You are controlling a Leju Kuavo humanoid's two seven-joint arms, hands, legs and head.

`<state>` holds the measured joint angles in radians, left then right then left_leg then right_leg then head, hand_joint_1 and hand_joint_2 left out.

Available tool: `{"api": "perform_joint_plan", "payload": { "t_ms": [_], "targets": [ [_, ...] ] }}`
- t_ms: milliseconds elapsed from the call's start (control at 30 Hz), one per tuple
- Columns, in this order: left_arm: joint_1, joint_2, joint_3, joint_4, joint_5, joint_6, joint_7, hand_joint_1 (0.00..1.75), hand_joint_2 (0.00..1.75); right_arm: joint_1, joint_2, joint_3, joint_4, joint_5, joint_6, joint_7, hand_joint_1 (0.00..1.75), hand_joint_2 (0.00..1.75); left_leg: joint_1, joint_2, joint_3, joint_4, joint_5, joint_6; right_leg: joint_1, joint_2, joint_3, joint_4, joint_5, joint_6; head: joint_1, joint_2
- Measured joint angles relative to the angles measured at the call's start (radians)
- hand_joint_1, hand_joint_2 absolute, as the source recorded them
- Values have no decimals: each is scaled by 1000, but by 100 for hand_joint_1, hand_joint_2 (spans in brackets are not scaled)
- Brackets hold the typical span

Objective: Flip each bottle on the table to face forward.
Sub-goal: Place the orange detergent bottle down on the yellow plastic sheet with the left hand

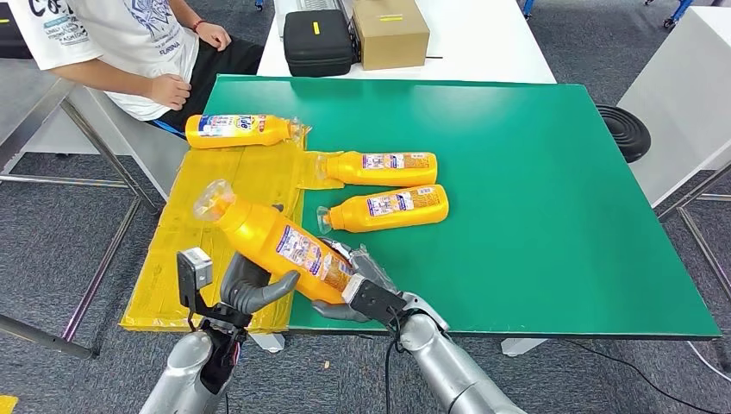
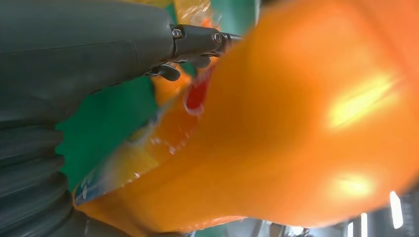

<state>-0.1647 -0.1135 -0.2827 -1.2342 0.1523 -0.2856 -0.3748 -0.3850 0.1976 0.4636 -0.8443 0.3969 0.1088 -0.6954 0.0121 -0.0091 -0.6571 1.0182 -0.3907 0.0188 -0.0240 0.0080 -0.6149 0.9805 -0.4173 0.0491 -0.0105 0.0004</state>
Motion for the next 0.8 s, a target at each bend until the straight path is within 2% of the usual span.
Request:
{"api": "perform_joint_plan", "payload": {
  "t_ms": [267,800],
  "targets": [
    [-7,6,-22,49,62,-30,10,0,175,-20,-3,23,46,77,-14,0,175,175,0,0,0,0,0,0,0,0,0,0,0,0,0,0],
    [-12,21,-22,68,81,-34,8,0,175,-36,-18,27,98,123,2,11,175,175,0,0,0,0,0,0,0,0,0,0,0,0,0,0]
  ]
}}
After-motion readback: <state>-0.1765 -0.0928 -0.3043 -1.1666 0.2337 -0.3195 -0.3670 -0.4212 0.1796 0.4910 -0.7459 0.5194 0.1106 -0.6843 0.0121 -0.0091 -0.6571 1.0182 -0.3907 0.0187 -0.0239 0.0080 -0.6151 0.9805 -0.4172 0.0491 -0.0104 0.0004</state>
